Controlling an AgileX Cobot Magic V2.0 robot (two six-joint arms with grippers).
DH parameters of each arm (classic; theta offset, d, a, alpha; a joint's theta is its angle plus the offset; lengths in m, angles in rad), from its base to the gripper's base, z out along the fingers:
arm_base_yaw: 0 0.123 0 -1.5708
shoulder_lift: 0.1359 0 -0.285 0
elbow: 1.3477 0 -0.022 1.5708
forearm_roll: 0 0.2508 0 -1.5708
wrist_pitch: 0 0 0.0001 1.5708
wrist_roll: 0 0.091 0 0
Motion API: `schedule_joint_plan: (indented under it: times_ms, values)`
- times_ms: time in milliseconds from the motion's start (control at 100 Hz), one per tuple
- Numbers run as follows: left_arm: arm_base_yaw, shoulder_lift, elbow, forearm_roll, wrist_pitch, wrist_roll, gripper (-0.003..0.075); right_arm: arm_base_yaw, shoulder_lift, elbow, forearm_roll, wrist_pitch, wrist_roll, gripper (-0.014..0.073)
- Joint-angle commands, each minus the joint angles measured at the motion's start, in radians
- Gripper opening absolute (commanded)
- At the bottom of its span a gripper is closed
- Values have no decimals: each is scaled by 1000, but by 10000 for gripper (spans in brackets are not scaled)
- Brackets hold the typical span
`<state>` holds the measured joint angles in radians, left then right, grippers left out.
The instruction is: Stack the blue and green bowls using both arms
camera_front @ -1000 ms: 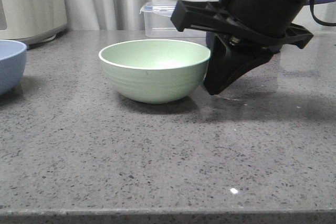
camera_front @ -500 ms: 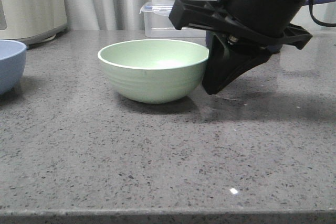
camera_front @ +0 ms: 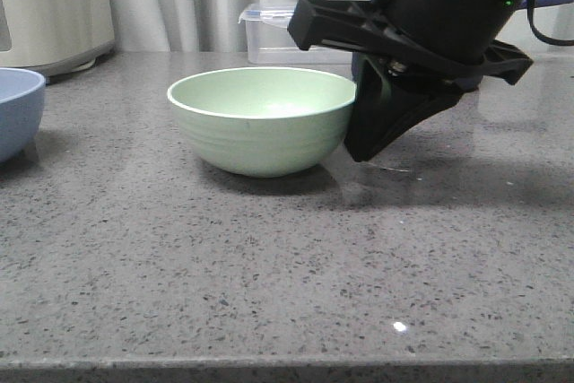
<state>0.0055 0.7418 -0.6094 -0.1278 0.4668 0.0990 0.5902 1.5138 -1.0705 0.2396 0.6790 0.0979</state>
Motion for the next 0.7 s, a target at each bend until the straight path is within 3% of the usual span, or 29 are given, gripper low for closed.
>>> schedule_joint_plan:
  times_ms: [0, 390, 690]
  values:
    - [2, 64, -79, -9, -2, 0, 365, 1, -33, -25, 12, -39, -11, -8]
    - [2, 365, -326, -28, 297, -8, 365, 0, -33, -25, 12, -34, -11, -8]
    - [2, 498, -413, -28, 388, -10, 365, 0, -33, -25, 12, -33, -11, -8]
